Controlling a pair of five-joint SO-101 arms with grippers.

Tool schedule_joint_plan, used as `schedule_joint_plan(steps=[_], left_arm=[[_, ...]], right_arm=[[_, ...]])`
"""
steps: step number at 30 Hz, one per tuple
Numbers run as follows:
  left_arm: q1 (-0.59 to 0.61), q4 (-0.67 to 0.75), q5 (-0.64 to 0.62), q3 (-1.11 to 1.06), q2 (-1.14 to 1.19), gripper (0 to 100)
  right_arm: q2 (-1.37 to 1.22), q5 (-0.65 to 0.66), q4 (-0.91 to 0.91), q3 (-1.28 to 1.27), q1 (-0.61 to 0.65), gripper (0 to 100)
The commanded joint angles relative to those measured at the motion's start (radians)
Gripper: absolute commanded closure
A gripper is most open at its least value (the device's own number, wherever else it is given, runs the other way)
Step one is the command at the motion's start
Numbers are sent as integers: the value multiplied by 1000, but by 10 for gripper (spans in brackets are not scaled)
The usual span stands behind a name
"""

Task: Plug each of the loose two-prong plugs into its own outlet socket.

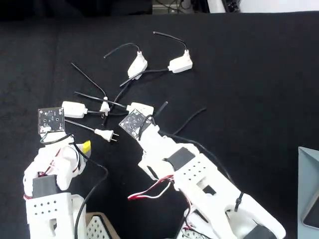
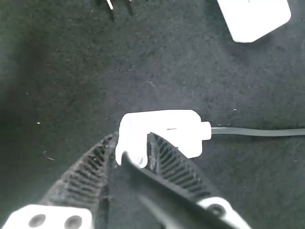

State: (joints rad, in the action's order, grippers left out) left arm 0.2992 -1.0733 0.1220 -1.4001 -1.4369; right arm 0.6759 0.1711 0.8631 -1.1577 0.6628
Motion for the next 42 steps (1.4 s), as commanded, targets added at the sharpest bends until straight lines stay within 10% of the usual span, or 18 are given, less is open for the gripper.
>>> schedule_joint_plan(steps=[1, 42], left_arm=[[1, 20, 12, -4, -8, 734], [1, 68, 14, -25, -8, 734]], right_arm=[[15, -11, -35, 42, 5, 986], [16, -124, -48, -65, -20, 986]])
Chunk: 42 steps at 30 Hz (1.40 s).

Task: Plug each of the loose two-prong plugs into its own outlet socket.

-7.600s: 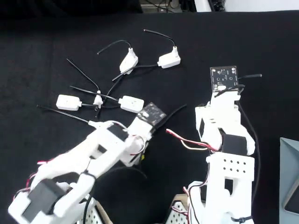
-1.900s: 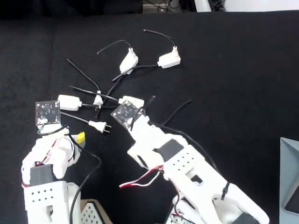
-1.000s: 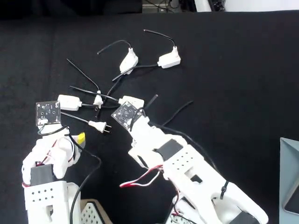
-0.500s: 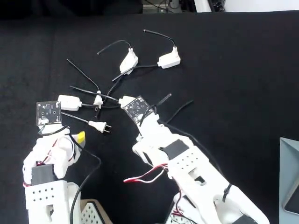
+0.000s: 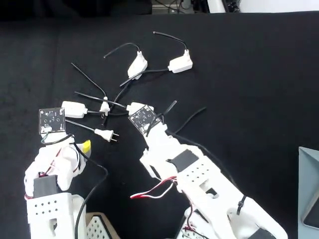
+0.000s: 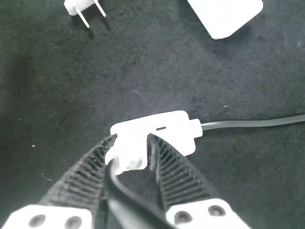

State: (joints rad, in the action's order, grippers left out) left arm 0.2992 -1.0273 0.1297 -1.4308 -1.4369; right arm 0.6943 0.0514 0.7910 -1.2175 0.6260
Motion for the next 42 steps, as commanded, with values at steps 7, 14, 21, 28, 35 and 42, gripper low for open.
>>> schedule_joint_plan(steps=[7, 14, 21, 28, 35, 42], left_arm=[[1, 21, 6, 5, -8, 734], [1, 21, 6, 5, -8, 734], [1, 21, 6, 5, -8, 734], [1, 21, 6, 5, -8, 734], [1, 21, 6, 5, -8, 734], [1, 21, 6, 5, -8, 734]], right_arm=[[-2, -6, 23, -13, 84, 986], [-2, -26, 25, -12, 98, 987], [-8, 25, 18, -35, -6, 987], [-10, 77, 17, -62, -32, 985], [-5, 72, 29, -31, -32, 854], [-4, 18, 109, 99, -31, 881]])
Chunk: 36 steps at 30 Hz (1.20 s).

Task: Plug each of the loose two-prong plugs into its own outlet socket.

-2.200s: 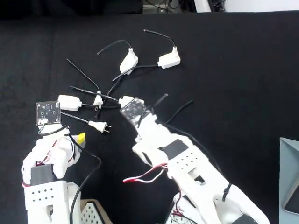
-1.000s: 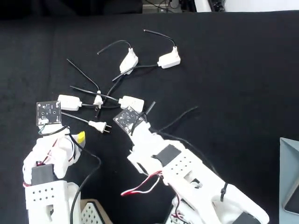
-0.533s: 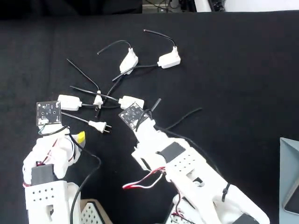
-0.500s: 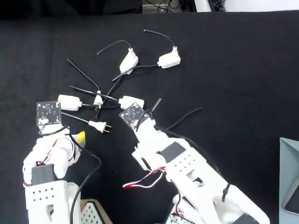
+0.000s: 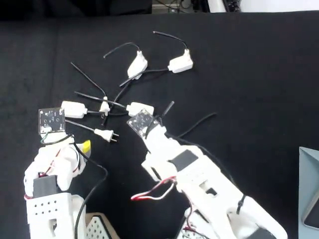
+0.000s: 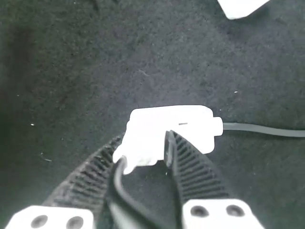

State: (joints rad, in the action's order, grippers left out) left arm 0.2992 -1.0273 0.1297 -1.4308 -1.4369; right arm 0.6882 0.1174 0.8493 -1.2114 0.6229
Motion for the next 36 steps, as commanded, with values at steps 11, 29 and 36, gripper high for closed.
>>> schedule_joint_plan(steps=[11, 29, 36], left_arm=[[-1, 21, 6, 5, -8, 734], [-1, 21, 6, 5, -8, 734], [-1, 21, 6, 5, -8, 734]], right_arm=[[2, -72, 86, 170, -25, 881], [-4, 81, -98, -28, -74, 987], [-4, 137, -110, -105, -78, 987]])
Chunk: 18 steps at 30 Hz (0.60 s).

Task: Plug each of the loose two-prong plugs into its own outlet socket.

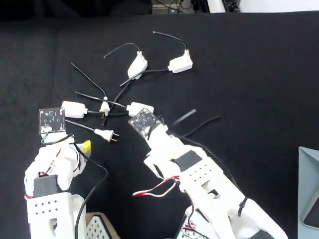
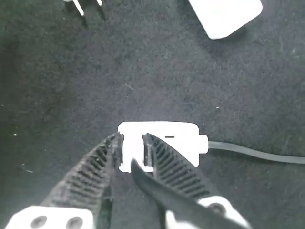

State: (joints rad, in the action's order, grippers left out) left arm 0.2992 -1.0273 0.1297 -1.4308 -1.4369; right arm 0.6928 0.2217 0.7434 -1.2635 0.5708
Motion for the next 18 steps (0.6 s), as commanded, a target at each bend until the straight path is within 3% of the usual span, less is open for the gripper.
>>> schedule_joint_plan(steps=[1, 8, 18], left_arm=[[-1, 21, 6, 5, -8, 734], [-1, 21, 6, 4, -8, 734], [-1, 23, 6, -4, -8, 734]], right_arm=[[-8, 32, -5, -53, -26, 987], [-4, 38, -5, -18, -58, 987], [-10, 94, -35, 289, -345, 987]])
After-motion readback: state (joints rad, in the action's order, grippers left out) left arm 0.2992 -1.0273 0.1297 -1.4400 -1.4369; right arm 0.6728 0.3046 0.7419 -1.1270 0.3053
